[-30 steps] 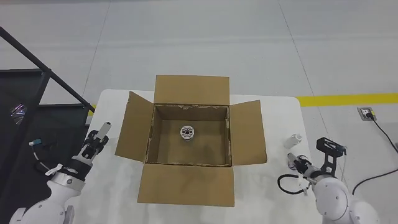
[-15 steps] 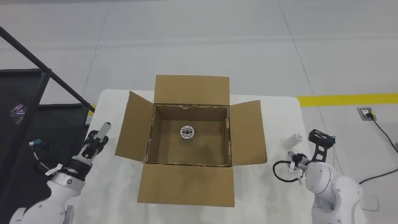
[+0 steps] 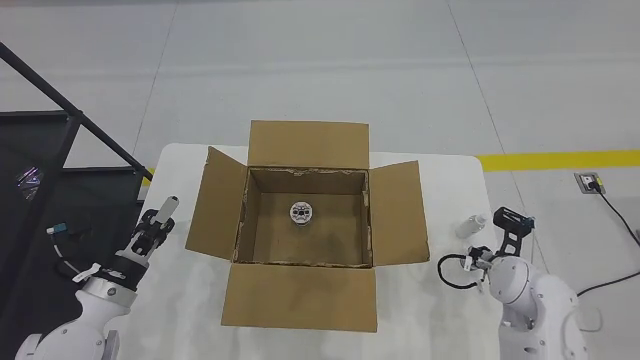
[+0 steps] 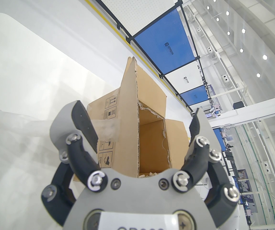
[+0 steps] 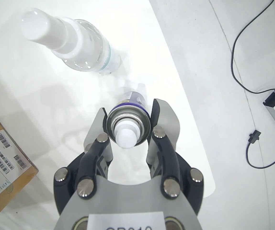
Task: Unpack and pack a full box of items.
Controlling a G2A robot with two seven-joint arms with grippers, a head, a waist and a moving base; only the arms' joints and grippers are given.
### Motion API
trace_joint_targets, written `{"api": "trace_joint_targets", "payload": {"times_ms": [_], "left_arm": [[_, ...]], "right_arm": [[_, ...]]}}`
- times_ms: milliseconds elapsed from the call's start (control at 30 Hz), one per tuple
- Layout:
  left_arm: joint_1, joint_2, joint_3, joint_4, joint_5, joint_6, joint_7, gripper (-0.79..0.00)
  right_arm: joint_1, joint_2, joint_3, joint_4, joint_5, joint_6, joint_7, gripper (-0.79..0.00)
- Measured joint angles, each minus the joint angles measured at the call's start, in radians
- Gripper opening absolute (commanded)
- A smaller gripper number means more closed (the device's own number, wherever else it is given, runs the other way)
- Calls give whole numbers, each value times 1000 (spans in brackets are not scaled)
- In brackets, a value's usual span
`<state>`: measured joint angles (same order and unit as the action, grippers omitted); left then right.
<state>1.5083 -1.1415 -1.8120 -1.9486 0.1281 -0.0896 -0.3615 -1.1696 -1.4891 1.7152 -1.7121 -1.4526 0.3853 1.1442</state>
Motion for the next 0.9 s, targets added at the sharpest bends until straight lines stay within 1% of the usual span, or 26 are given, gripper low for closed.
{"api": "trace_joint_targets", "payload": {"times_ms": [33,133,233,367,500,600,667,767,867,900], "left_arm": [[0,0,0,0,0,0,0,0],[0,0,0,0,0,0,0,0],[0,0,0,0,0,0,0,0],[0,0,0,0,0,0,0,0],[0,0,0,0,0,0,0,0],[0,0,0,0,0,0,0,0],[0,0,0,0,0,0,0,0],[0,0,0,0,0,0,0,0],[0,0,0,0,0,0,0,0],[0,0,0,0,0,0,0,0]], "right_arm": [[-1,0,-1,-1,0,3,-3,-785],[-13,1,1,-29,7,13,-26,-785],[-44,-1,-8,-107,22,28,-58,-785],[-98,-6,-44,-272,-19,87,-84,-785],[-138,-13,-121,-467,-134,187,-88,-785],[-132,-18,-196,-574,-217,219,-100,-785],[-115,-21,-252,-609,-245,209,-120,-785],[-59,-26,-360,-608,-251,141,-152,-785],[31,-33,-466,-534,-227,39,-142,-785],[78,-37,-506,-486,-218,-3,-123,-785]]}}
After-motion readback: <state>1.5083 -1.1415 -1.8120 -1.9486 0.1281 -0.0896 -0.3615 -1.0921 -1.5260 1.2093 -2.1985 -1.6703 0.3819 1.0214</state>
